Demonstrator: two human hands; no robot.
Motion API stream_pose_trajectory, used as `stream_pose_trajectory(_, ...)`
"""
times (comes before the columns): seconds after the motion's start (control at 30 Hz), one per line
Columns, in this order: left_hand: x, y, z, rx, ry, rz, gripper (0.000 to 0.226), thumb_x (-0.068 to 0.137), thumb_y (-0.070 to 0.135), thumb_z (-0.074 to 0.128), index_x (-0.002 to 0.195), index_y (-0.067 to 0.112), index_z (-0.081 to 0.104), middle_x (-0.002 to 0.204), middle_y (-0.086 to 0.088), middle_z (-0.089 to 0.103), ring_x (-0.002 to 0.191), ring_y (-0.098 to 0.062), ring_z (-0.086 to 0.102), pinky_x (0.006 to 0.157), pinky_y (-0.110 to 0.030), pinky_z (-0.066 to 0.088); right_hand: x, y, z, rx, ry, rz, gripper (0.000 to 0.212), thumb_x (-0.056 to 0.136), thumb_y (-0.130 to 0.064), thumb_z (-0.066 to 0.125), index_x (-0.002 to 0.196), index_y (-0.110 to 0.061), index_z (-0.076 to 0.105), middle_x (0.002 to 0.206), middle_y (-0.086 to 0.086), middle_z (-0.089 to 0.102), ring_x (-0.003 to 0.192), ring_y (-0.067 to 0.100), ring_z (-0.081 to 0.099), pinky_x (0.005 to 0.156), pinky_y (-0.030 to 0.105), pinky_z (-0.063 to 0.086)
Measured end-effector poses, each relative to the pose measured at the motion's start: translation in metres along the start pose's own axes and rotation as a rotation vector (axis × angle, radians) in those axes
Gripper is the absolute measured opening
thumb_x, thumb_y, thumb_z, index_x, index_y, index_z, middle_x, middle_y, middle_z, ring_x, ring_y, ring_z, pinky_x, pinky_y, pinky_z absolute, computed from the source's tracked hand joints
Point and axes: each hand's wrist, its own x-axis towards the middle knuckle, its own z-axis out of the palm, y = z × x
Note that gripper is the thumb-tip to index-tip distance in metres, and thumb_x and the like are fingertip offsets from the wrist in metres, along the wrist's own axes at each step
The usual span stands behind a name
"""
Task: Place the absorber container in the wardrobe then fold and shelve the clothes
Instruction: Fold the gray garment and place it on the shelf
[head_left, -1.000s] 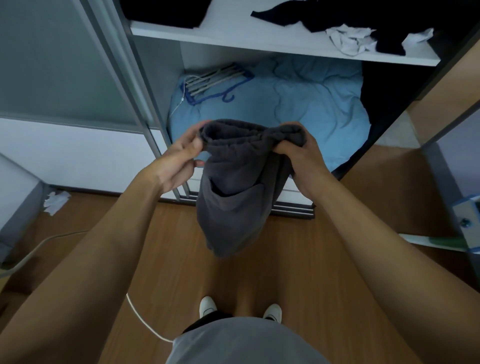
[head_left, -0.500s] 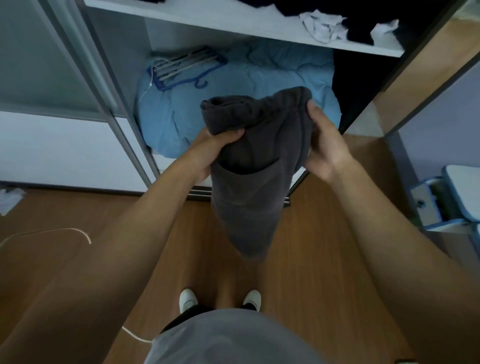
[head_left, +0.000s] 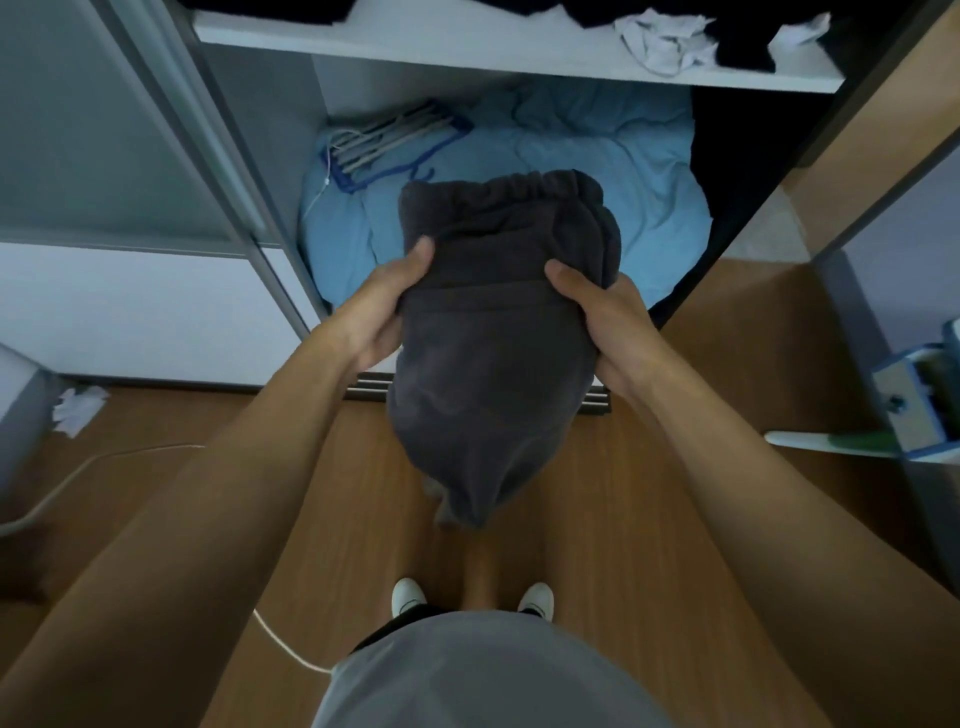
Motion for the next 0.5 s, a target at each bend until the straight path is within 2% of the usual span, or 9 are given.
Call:
stream_pose_trajectory(0.07, -0.016, -0.021, -0.009, -0.069, -0.111, -0.135, 0.071, 0.056, 0.061, 0.087, 0.114, 0.022, 0.073, 0.123, -0.002, 0.072, 0.116, -0.017, 0.067, 0.089, -0.028, 0.057, 0.000, -0.003, 0.006, 0.059, 0.010, 0.065, 0.040, 0.087, -0.029, 0.076, 0.120, -0.009, 0.066, 0.106, 0.004, 0.077, 0.097, 0.019, 0.074, 0.078, 0.030, 0.060)
stream_pose_trajectory(0.1, -0.022, -0.031, -0.008, -0.021, -0.132, -0.182, 0.072, 0.054, 0.058, 0.090, 0.114, 0.023, 0.070, 0.116, 0.003, 0.075, 0.109, -0.013, 0.070, 0.086, -0.027, 0.058, 0.000, -0.005, 0.010, 0.065, 0.025, 0.102, 0.039, 0.088, -0.026, 0.076, 0.120, -0.008, 0.066, 0.102, 0.004, 0.078, 0.092, 0.019, 0.075, 0.073, 0.030, 0.061)
stream_pose_trajectory(0.17, -0.024, -0.041, 0.003, 0.160, -0.092, -0.173, 0.055, 0.067, 0.042, 0.088, 0.113, 0.025, 0.064, 0.107, 0.008, 0.077, 0.100, -0.010, 0.072, 0.091, -0.031, 0.058, 0.003, -0.012, 0.014, 0.078, 0.074, 0.198, 0.034, 0.089, -0.020, 0.074, 0.117, -0.004, 0.067, 0.094, 0.008, 0.078, 0.082, 0.020, 0.076, 0.062, 0.028, 0.060)
stream_pose_trajectory(0.23, -0.020, -0.033, 0.017, 0.219, 0.030, -0.087, 0.037, 0.079, 0.027, 0.081, 0.113, 0.021, 0.067, 0.110, 0.002, 0.076, 0.104, -0.016, 0.072, 0.098, -0.036, 0.055, 0.006, -0.021, 0.009, 0.125, 0.074, 0.332, 0.030, 0.090, -0.020, 0.073, 0.115, -0.004, 0.069, 0.097, 0.012, 0.077, 0.080, 0.023, 0.076, 0.058, 0.031, 0.060)
stream_pose_trajectory(0.3, -0.016, -0.019, 0.026, 0.139, 0.087, -0.070, 0.033, 0.084, 0.019, 0.076, 0.116, 0.016, 0.068, 0.113, -0.007, 0.075, 0.107, -0.024, 0.071, 0.094, -0.036, 0.056, 0.006, -0.025, -0.007, 0.173, -0.002, 0.355, 0.033, 0.092, -0.030, 0.069, 0.117, -0.008, 0.071, 0.110, 0.011, 0.076, 0.094, 0.025, 0.075, 0.069, 0.035, 0.062)
stream_pose_trajectory(0.4, -0.016, -0.006, 0.031, 0.009, 0.101, -0.094, 0.039, 0.087, 0.017, 0.074, 0.123, 0.008, 0.065, 0.115, -0.015, 0.073, 0.107, -0.029, 0.071, 0.087, -0.038, 0.059, -0.001, -0.008, -0.029, 0.266, -0.155, 0.232, 0.047, 0.094, -0.044, 0.060, 0.130, -0.015, 0.063, 0.132, 0.007, 0.067, 0.122, 0.023, 0.063, 0.101, 0.039, 0.052)
stream_pose_trajectory(0.43, -0.017, -0.005, 0.033, -0.030, 0.103, -0.114, 0.042, 0.087, 0.017, 0.074, 0.126, 0.005, 0.064, 0.117, -0.017, 0.072, 0.109, -0.031, 0.070, 0.090, -0.041, 0.058, -0.008, 0.005, -0.029, 0.250, -0.180, 0.236, 0.048, 0.092, -0.045, 0.062, 0.130, -0.016, 0.061, 0.131, 0.005, 0.067, 0.122, 0.021, 0.063, 0.104, 0.038, 0.050)
stream_pose_trajectory(0.5, -0.017, -0.001, 0.037, -0.100, 0.071, -0.177, 0.044, 0.089, 0.021, 0.071, 0.127, 0.001, 0.063, 0.122, -0.020, 0.069, 0.113, -0.032, 0.068, 0.094, -0.043, 0.056, -0.021, 0.029, -0.019, 0.122, -0.215, 0.282, 0.055, 0.083, -0.042, 0.071, 0.130, -0.017, 0.059, 0.123, -0.001, 0.072, 0.114, 0.015, 0.068, 0.095, 0.031, 0.056)
